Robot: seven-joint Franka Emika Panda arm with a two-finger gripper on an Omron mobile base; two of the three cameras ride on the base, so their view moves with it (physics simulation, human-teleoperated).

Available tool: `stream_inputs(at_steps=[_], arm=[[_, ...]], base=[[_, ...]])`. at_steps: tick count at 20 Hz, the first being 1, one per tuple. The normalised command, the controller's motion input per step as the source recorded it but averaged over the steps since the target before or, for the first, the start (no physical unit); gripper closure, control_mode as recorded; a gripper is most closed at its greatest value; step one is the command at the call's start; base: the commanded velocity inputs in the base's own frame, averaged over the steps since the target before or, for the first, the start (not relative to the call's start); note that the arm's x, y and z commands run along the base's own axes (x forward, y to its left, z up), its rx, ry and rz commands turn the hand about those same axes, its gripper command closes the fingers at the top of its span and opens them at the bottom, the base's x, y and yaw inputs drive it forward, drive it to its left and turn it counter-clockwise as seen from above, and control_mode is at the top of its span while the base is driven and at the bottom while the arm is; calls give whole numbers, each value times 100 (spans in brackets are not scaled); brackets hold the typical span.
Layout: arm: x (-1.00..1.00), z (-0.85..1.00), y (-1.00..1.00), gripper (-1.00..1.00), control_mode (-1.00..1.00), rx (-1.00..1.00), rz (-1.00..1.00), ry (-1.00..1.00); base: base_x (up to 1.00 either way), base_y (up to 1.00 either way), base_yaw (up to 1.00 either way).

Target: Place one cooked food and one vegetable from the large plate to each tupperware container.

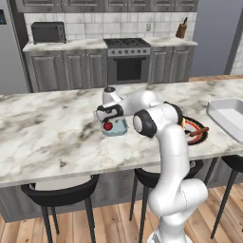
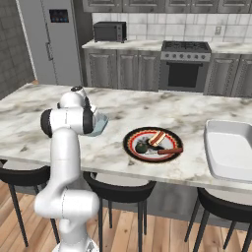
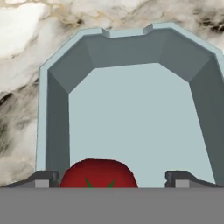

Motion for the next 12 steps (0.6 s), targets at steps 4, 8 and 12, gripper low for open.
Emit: stream_inputs(at_steps=[4,8,12], arm=[[-19,26,-5,-100,-100,2,-2,-2],[-83,59,-55,-100,-100,9,-11,-1],[-100,48,-96,-100,-100,13,-10,0]], base=[[0,0,0],[0,0,0],[0,0,0]])
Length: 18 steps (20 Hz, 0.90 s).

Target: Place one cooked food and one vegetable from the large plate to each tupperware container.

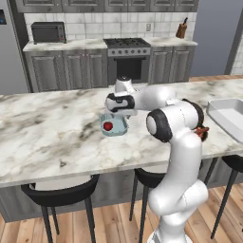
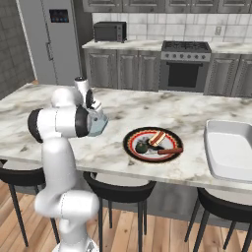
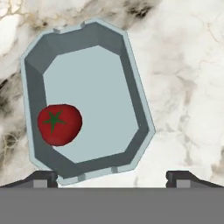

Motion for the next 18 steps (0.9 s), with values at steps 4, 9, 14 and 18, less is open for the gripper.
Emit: stream_inputs(at_steps=[4,9,14,18], arm=[[-100,22,-100,-100,-100,12,-2,0],[-61,65,-99,-100,-100,1,0,3],[-63,42,-100,-100,-100,0,0,13],[-15,13,-90,-100,-100,0,-4,14]], base=[[0,0,0],[0,0,0],[0,0,0],[0,0,0]])
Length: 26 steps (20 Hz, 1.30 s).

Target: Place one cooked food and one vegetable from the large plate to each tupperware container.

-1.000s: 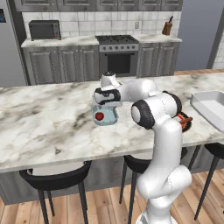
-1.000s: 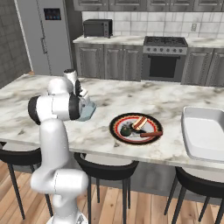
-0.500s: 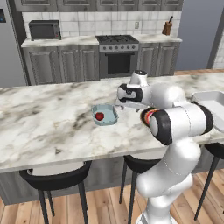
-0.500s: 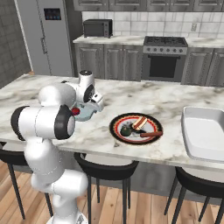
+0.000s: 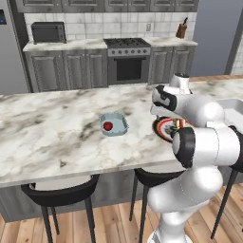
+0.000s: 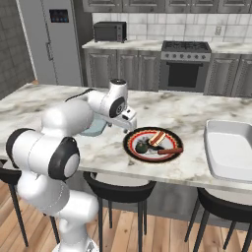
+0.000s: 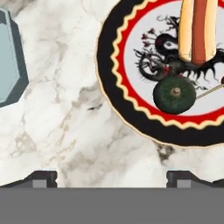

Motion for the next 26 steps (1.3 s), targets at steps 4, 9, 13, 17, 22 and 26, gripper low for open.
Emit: stream_inputs(at_steps=[4,9,13,17,22,26], arm=[[0,0,-81,-100,-100,0,-3,23],[0,-3,-76,-100,-100,0,0,14],[6,-19,-66,-100,-100,0,0,1],[11,-42,-24,-100,-100,0,0,0],[34,-38,-15,-100,-100,0,0,0],[44,-23,-25,-100,-100,0,0,2]], base=[[0,0,0],[0,0,0],[0,0,0],[0,0,0],[0,0,0],[0,0,0]])
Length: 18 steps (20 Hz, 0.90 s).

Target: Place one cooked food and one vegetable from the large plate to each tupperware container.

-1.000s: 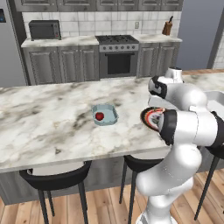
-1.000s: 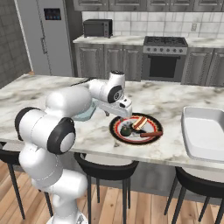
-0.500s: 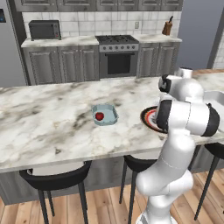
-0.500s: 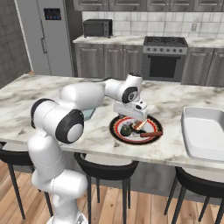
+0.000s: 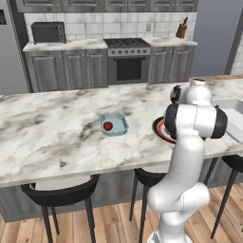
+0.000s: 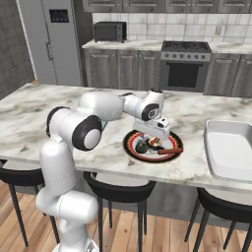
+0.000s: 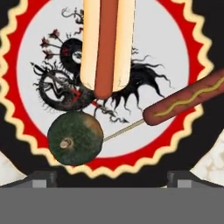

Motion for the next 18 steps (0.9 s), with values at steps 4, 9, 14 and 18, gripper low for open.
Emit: stream_inputs(at_steps=[4,9,14,18], arm=[[40,-18,-12,-100,-100,0,0,3],[37,-12,0,-100,-100,0,0,1],[23,-35,-7,-100,-100,0,0,2],[17,-45,-2,-100,-100,0,0,0]], base=[[0,0,0],[0,0,0],[0,0,0],[0,0,0]])
